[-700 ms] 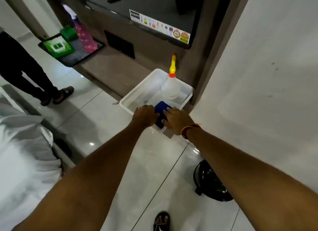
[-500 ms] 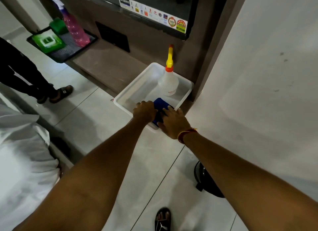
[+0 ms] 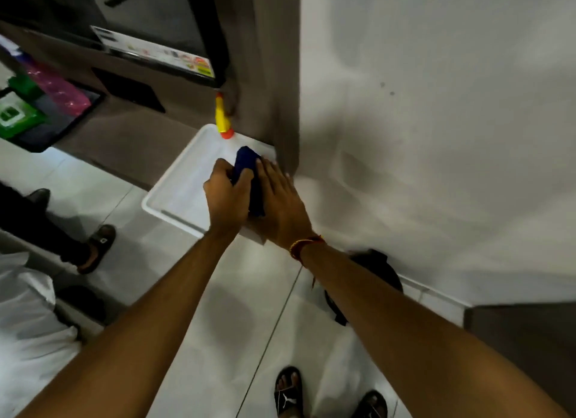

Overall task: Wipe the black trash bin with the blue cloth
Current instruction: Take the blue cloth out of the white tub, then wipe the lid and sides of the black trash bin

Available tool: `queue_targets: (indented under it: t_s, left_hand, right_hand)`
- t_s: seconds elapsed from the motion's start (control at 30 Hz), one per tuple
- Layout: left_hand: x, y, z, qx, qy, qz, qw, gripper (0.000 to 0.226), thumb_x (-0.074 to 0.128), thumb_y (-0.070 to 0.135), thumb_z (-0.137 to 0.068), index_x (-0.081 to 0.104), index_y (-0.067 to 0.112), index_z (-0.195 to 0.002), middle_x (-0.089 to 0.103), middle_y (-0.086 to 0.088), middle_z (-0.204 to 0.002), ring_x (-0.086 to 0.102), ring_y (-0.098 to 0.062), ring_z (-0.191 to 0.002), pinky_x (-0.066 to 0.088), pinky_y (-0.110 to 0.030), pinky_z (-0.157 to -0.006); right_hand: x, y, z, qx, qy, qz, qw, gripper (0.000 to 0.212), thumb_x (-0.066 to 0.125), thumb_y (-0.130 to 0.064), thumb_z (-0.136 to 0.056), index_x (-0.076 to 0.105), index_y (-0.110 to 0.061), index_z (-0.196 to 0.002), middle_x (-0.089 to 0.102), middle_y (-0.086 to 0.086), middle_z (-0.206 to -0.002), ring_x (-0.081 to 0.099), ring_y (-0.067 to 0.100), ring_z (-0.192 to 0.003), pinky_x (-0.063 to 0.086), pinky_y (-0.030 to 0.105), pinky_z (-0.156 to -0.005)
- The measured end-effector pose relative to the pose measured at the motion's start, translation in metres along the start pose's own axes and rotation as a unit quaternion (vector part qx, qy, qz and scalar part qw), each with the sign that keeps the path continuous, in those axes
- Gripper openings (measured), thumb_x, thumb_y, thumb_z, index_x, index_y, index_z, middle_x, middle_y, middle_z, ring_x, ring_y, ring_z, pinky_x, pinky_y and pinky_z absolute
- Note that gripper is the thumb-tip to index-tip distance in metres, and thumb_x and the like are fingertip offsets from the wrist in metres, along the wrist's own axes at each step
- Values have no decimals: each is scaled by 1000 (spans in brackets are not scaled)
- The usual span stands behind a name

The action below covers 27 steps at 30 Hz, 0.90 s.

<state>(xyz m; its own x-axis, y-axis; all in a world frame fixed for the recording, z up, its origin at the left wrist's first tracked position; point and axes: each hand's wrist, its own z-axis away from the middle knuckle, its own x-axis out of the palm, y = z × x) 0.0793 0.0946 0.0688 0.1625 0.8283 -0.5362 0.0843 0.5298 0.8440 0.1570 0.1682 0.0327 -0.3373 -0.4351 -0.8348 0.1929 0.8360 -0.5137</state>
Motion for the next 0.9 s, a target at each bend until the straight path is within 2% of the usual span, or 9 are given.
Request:
queue_targets:
  t_s: [0.2, 0.33, 0.4, 0.47, 0.53, 0.6, 0.67, 0.77, 0.9]
  left_hand:
    - [105, -17, 99, -75, -153, 160, 972, 22, 69, 17, -86, 60, 9, -104, 69, 0, -90, 69, -1, -74, 55, -12, -60]
    - [218, -92, 173, -231, -304, 157, 911, 25, 72, 13, -84, 62, 6, -105, 73, -18, -101, 73, -31, -94, 62, -44, -85]
    - [262, -132, 199, -271, -360, 135, 883, 27, 70, 20, -88, 64, 5, -109, 73, -22, -109, 73, -32, -98, 60, -51, -92]
    - [303, -176, 222, -248, -416, 113, 867, 32, 62, 30, -95, 64, 6, -115, 72, -19, -116, 72, -22, -96, 62, -33, -81]
    - [329, -221, 229, -139, -428, -5, 893, 37, 56, 35, -98, 60, 9, -123, 69, -12, -122, 68, -15, -99, 54, -16, -73]
    - [346, -284, 234, 19, -411, -184, 893, 54, 54, 39, -98, 47, 8, -142, 56, -14, -140, 55, -28, -130, 51, -29, -99]
    - [356, -340, 237, 113, -404, -290, 861, 79, 52, 47, -96, 22, 7, -157, 26, -15, -165, 23, -32, -154, 30, -45, -122]
    - [373, -387, 242, 137, -400, -293, 858, 106, 57, 63, -87, 3, 10, -160, 3, -10, -171, 4, -27, -158, 20, -50, -126]
    - [406, -406, 251, 26, -388, -164, 907, 130, 82, 52, -71, -6, 18, -160, -5, -3, -171, -3, -25, -158, 20, -50, -126]
  right_hand:
    - [-7, 111, 115, 74, 12, 43, 996, 72, 53, -28, -100, 16, -6, -158, 20, 14, -165, 17, 30, -154, 19, 48, -126]
    - [34, 219, 229, 139, -42, 94, 985, 65, 51, -22, -99, 26, -3, -155, 29, 16, -162, 26, 30, -151, 30, 50, -121]
    - [57, 258, 274, 170, -70, 97, 978, 63, 50, -24, -98, 29, -4, -154, 33, 15, -161, 29, 29, -150, 31, 49, -121]
    - [85, 296, 310, 212, -87, 86, 970, 64, 53, -18, -98, 27, -7, -156, 36, 13, -160, 31, 30, -150, 33, 49, -121]
    - [102, 333, 332, 269, -71, 77, 957, 67, 60, -9, -93, 32, -9, -154, 43, 15, -156, 38, 34, -145, 39, 51, -116]
    - [126, 372, 351, 328, -50, 54, 942, 67, 59, -4, -93, 34, -10, -154, 44, 16, -155, 40, 37, -143, 41, 53, -114]
    - [148, 410, 358, 352, -36, 42, 934, 63, 53, -4, -96, 31, -11, -155, 40, 14, -158, 35, 35, -146, 36, 52, -118]
    - [172, 450, 347, 334, -22, 79, 939, 63, 52, -6, -97, 29, -11, -155, 36, 12, -160, 30, 34, -149, 25, 51, -123]
    - [203, 474, 322, 274, -75, 137, 949, 71, 56, -17, -98, 19, -11, -158, 26, 11, -164, 22, 31, -152, 17, 51, -125]
